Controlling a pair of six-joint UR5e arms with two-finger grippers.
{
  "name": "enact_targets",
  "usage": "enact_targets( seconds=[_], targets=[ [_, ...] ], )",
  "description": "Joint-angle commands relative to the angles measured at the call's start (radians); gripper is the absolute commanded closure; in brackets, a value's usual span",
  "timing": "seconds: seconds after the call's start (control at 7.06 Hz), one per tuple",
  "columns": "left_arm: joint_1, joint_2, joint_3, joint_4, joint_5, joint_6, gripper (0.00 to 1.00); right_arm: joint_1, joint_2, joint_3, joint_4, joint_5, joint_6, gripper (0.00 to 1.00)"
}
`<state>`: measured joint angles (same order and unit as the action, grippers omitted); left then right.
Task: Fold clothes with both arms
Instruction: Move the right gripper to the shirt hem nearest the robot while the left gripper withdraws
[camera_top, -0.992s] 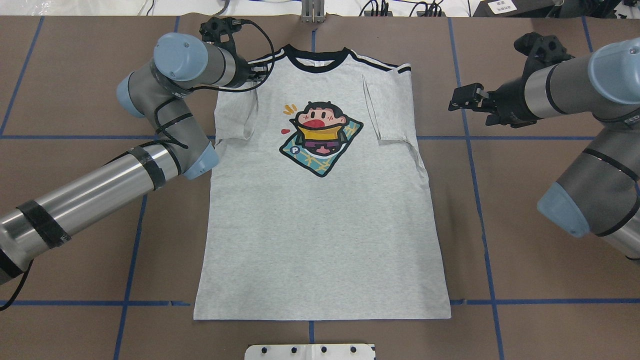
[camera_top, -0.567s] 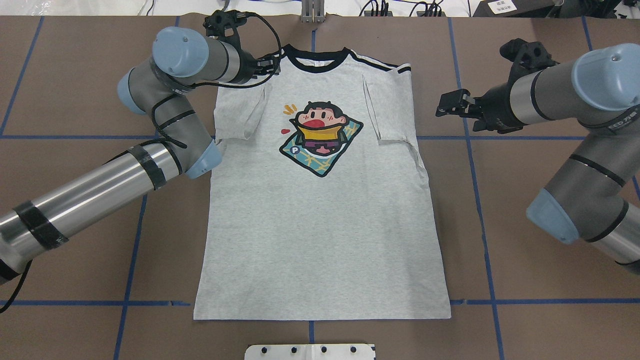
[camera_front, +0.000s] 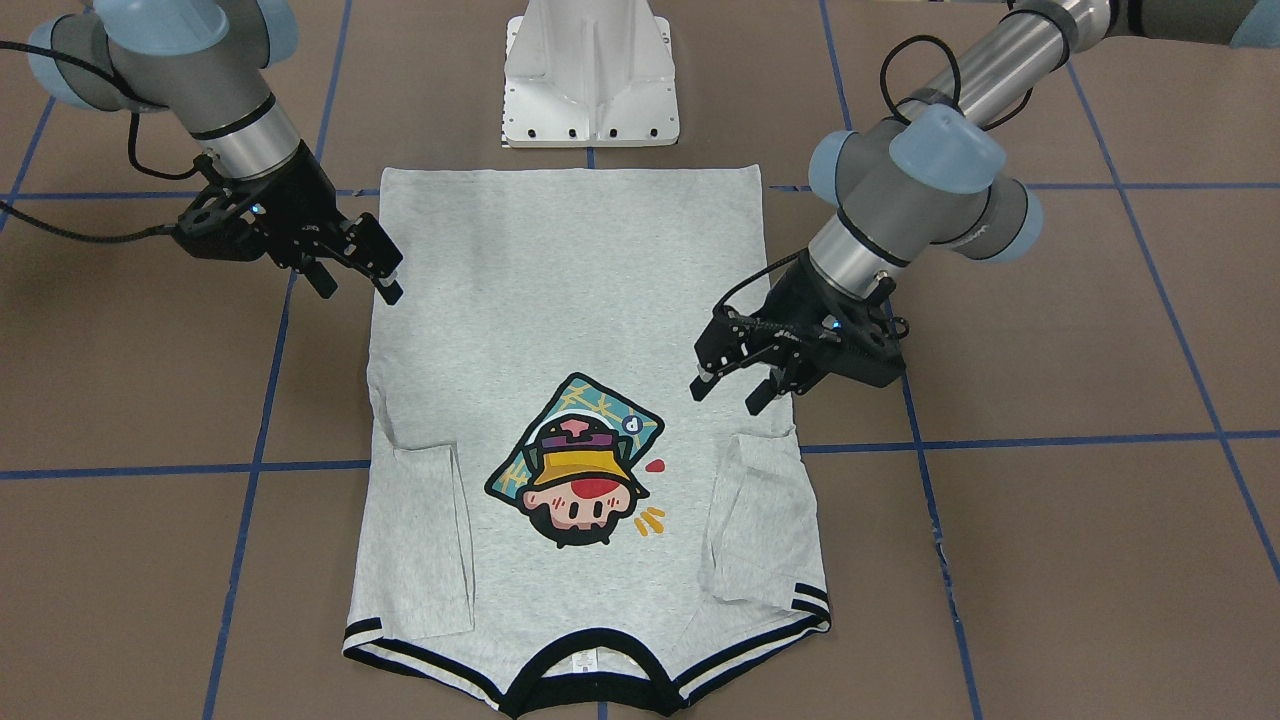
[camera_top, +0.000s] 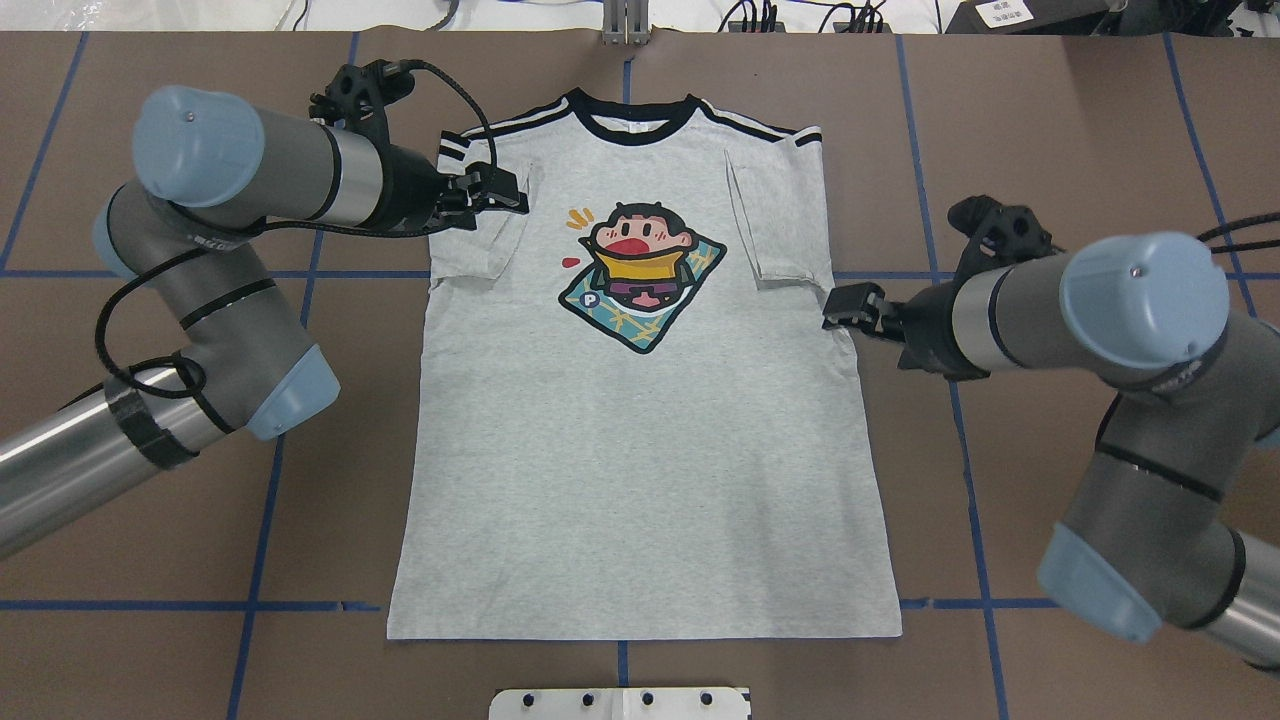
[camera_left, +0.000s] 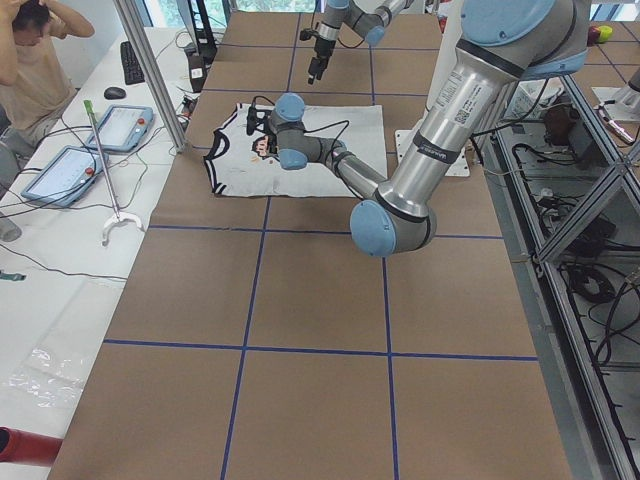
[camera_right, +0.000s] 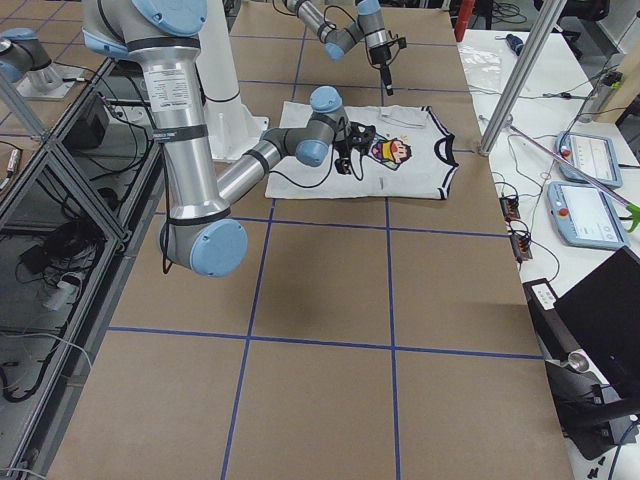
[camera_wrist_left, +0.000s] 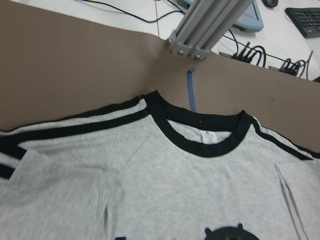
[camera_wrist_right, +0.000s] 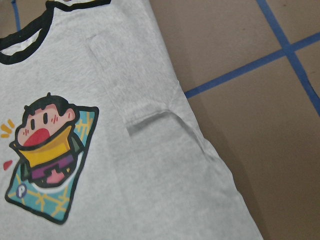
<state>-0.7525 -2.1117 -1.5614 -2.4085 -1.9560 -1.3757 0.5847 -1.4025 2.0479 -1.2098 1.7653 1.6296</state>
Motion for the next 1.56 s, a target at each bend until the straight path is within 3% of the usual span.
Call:
enact_targets(
  seconds=[0.0, 0.14, 0.42, 0.71, 0.85, 1.42],
  targets=[
    [0.044, 0.038, -0.089, 0.034, -0.001, -0.043, 0.2, -0.254, -0.07, 0.129, -0.114, -0.211, 0.245, 0.0],
    [0.044, 0.042, -0.094, 0.034, -0.001, -0.042, 0.2, -0.316, -0.088, 0.159, -0.109, -0.236, 0.496, 0.01],
    [0.045, 0.044, -0.083, 0.029, -0.003, -0.034, 0.2, -0.556, -0.137, 0.158, -0.231, -0.445, 0.553, 0.01],
    [0.045, 0.042, -0.082, 0.026, -0.003, -0.037, 0.2, -0.588, -0.162, 0.149, -0.237, -0.446, 0.667, 0.06],
    [0.05, 0.042, -0.077, 0.026, -0.003, -0.039, 0.2, -0.592, -0.176, 0.147, -0.235, -0.442, 0.758, 0.14],
    [0.051, 0.045, -0.075, 0.026, -0.003, -0.036, 0.2, -0.597, -0.182, 0.1, -0.229, -0.438, 0.763, 0.24]
  ],
)
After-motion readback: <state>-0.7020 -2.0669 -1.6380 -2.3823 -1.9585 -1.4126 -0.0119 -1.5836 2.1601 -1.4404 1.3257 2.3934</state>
